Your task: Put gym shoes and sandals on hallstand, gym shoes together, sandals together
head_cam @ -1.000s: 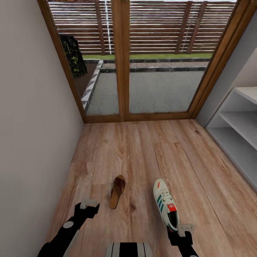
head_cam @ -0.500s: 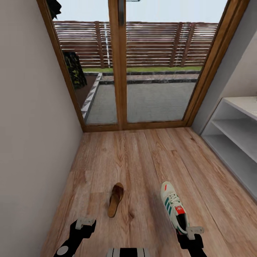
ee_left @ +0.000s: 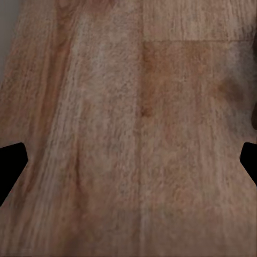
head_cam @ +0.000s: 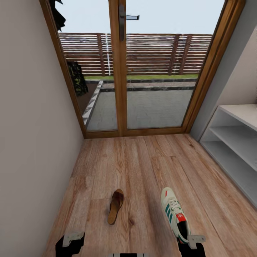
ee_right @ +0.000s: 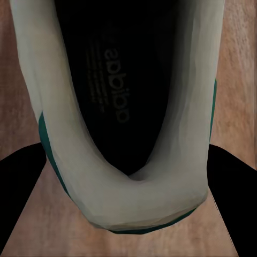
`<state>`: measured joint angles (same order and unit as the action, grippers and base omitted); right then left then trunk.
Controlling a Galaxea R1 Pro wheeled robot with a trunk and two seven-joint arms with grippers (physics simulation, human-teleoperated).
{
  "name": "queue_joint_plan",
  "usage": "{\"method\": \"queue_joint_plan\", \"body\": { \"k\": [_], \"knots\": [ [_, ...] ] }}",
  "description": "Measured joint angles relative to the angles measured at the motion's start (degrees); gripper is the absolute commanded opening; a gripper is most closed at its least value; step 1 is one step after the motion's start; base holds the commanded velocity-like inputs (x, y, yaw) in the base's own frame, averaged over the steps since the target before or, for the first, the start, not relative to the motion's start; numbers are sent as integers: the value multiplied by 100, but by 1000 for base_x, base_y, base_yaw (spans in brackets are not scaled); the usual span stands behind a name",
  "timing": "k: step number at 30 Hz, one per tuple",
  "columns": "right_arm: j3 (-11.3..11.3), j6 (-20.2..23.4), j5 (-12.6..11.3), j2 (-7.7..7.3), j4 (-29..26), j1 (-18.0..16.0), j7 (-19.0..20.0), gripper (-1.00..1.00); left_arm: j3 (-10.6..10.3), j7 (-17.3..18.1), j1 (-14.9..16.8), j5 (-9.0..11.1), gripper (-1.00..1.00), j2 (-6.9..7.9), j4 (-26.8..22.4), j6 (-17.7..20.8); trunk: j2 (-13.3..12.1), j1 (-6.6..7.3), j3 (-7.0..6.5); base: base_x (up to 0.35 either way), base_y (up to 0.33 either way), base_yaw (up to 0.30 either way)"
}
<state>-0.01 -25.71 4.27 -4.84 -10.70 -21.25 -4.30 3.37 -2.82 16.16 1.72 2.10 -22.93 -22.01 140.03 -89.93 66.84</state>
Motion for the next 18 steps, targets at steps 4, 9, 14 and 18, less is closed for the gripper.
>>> {"method": "queue_joint_plan", "body": {
  "k": [4, 9, 14, 18],
  "knots": [
    [-8, -586, -20, -4, 184, 0, -4, -100, -1, -225, -1, -2, 100, -11, 4, -3, -160, 88, -107, 0, 0, -59],
    [-4, -772, -22, 0, 292, 0, -7, -100, -8, -275, -1, -11, 100, -19, 4, -4, -361, 198, -236, 0, 0, -42],
    [-7, -796, -17, 1, 294, 0, -8, -100, -9, -283, -2, -12, 100, -17, 4, -4, -562, 307, -334, 0, 0, -7],
    [-8, -801, -14, 0, 298, 0, -6, -100, -9, -289, -2, -12, 100, -17, 4, -4, -722, 395, -408, 0, 0, -1]
  ]
}}
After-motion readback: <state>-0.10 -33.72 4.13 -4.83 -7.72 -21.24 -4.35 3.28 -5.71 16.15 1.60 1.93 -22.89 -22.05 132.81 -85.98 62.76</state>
